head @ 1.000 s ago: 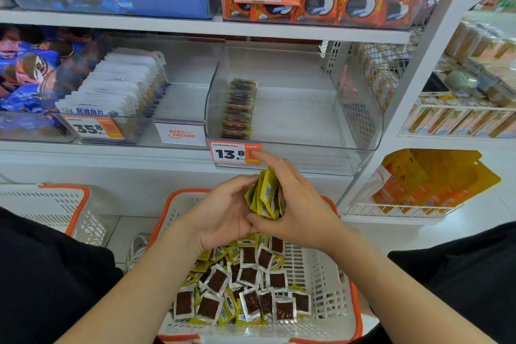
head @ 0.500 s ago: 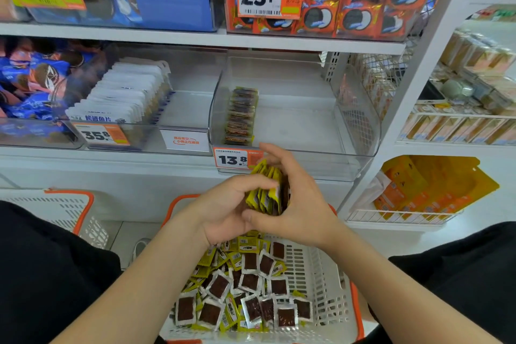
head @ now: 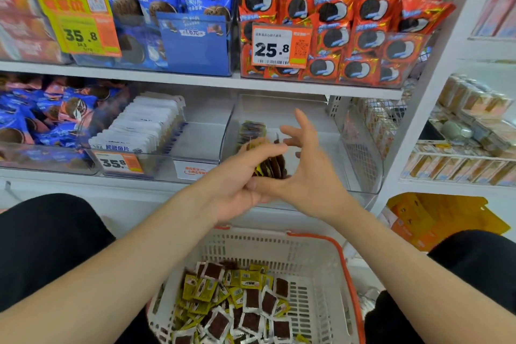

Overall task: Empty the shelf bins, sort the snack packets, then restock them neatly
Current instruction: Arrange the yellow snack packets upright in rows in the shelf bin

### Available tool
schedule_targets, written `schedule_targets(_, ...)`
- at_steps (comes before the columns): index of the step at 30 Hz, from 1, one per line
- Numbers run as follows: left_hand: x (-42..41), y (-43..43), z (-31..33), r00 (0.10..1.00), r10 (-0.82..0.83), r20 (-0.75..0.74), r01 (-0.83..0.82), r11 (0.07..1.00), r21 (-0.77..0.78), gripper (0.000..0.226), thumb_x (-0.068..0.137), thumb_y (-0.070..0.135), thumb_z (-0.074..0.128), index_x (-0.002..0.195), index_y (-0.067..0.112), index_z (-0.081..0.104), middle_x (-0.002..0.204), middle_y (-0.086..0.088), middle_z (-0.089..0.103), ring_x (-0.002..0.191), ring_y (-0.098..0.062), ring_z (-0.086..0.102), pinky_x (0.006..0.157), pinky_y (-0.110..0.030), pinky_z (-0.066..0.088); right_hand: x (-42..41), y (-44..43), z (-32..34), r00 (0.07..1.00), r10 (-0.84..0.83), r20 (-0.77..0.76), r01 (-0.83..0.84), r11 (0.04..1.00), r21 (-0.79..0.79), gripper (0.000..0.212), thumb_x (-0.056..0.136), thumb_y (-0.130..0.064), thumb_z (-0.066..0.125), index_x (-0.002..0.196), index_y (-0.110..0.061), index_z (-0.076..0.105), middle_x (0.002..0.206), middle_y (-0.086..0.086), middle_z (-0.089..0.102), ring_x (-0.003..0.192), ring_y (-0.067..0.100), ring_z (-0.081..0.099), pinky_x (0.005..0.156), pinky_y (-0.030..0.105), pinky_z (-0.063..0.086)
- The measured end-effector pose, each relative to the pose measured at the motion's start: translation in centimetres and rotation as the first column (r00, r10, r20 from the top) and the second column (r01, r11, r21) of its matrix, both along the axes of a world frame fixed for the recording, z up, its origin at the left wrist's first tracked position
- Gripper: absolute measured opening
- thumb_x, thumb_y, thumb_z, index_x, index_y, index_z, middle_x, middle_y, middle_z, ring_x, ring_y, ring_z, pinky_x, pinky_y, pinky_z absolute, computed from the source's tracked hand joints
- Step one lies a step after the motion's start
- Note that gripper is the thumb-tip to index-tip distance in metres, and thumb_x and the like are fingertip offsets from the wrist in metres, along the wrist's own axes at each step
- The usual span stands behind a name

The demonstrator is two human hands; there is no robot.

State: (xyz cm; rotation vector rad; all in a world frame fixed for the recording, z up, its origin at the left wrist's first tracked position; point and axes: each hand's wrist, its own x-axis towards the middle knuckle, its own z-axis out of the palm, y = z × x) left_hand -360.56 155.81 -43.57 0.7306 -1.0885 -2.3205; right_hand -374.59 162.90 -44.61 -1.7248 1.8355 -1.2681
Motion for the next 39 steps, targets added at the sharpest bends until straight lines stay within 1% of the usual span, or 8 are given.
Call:
schedule_targets(4, -1.5, -2.6, 0.5, 0.990, 0.125, -0.064, -0.122, 0.991, 0.050, 0.046, 0.090, 0.031, 0.074, 0.129, 0.013, 0.058, 0.115, -0.019, 0.058, 0.088, -0.032, 0.070, 0.086, -0.046, 0.060, 0.9, -1.5, -0.6, 0.978, -0.139, -0.156, 0.100, 0.967, -0.235, 0.062, 0.081, -0.043, 0.087, 0.135, -0.026, 0.062, 0.124, -0.013, 0.067, 0.116, 0.007, 0.059, 0.102, 0.028, 0.047)
schedule_targets(7, -2.1, -4.5, 0.5, 0.998, 0.054, -0.023, -0.054, 0.998, 0.015, 0.041, 0.096, 0.046, 0.055, 0.120, 0.014, 0.062, 0.116, -0.018, 0.059, 0.108, -0.032, 0.058, 0.100, -0.050, 0.047, -0.4, -3.5, -0.7, 0.979, -0.125, -0.160, 0.087, 0.970, -0.226, 0.064, 0.080, -0.046, 0.087, 0.136, -0.028, 0.063, 0.117, -0.020, 0.062, 0.109, 0.000, 0.054, 0.094, 0.010, 0.040)
schedule_targets(12, -3.0, -7.1, -0.5, 0.994, -0.077, 0.081, 0.084, 0.993, -0.083, 0.057, 0.104, 0.058, 0.044, 0.135, 0.015, 0.066, 0.127, -0.015, 0.070, 0.116, -0.027, 0.066, 0.100, -0.048, 0.054, -4.3, -7.5, -1.6, 0.886, -0.079, -0.457, 0.047, 0.996, -0.082, 0.061, 0.094, -0.051, 0.060, 0.141, -0.013, 0.053, 0.122, 0.010, 0.066, 0.103, 0.033, 0.067, 0.083, 0.048, 0.057)
schedule_targets(15, -3.7, -8.6, -1.8, 0.972, 0.085, 0.219, -0.012, 0.949, -0.316, 0.051, 0.103, 0.057, 0.053, 0.135, 0.019, 0.065, 0.128, -0.007, 0.073, 0.120, -0.023, 0.069, 0.106, -0.050, 0.054, -5.6, -8.5, -2.1, 0.866, 0.010, -0.499, -0.007, 1.000, 0.008, 0.057, 0.087, -0.051, 0.053, 0.128, -0.011, 0.055, 0.110, 0.009, 0.063, 0.094, 0.031, 0.065, 0.076, 0.043, 0.055)
schedule_targets(18, -4.0, -10.0, -2.4, 0.897, 0.278, 0.344, 0.064, 0.688, -0.723, 0.057, 0.092, 0.051, 0.050, 0.146, 0.033, 0.055, 0.139, 0.010, 0.064, 0.131, -0.008, 0.058, 0.118, -0.046, 0.042, -7.3, -9.0, -2.1, 0.903, -0.010, -0.430, 0.065, 0.992, 0.112, 0.036, 0.084, -0.039, 0.068, 0.105, -0.014, 0.055, 0.086, -0.001, 0.064, 0.080, 0.022, 0.063, 0.061, 0.031, 0.046)
schedule_targets(22, -4.8, -10.7, -3.2, 0.872, 0.178, 0.456, 0.316, 0.506, -0.802, 0.058, 0.085, 0.016, 0.058, 0.142, 0.027, 0.056, 0.128, 0.005, 0.069, 0.119, -0.014, 0.065, 0.110, -0.050, 0.048, -8.5, -9.3, -1.2, 0.975, 0.030, -0.222, 0.015, 0.980, 0.198, 0.058, 0.076, -0.033, 0.080, 0.119, -0.025, 0.041, 0.081, -0.004, 0.072, 0.074, 0.012, 0.067, 0.058, 0.028, 0.052)
schedule_targets(34, -6.2, -10.4, -4.7, 0.972, 0.126, 0.196, 0.009, 0.822, -0.569, 0.047, 0.085, -0.002, 0.077, 0.128, 0.014, 0.067, 0.121, -0.008, 0.076, 0.117, -0.027, 0.071, 0.102, -0.043, 0.056, -7.5, -9.4, -2.7, 0.944, -0.064, 0.323, 0.039, 0.996, 0.083, 0.028, 0.095, -0.014, 0.069, 0.120, -0.019, 0.058, 0.097, 0.003, 0.074, 0.088, 0.006, 0.070, 0.079, 0.033, 0.060)
schedule_targets(39, -6.3, -10.1, -5.4, 0.949, 0.167, 0.269, 0.050, 0.761, -0.646, 0.035, 0.093, 0.012, 0.077, 0.126, 0.020, 0.067, 0.115, 0.001, 0.077, 0.110, -0.016, 0.072, 0.093, -0.030, 0.058, -8.0, -10.2, -4.1, 0.851, 0.017, 0.525, -0.106, 0.984, 0.140, 0.045, 0.103, -0.017, 0.063, 0.141, -0.013, 0.040, 0.122, 0.004, 0.070, 0.110, 0.019, 0.072, 0.090, 0.041, 0.063)
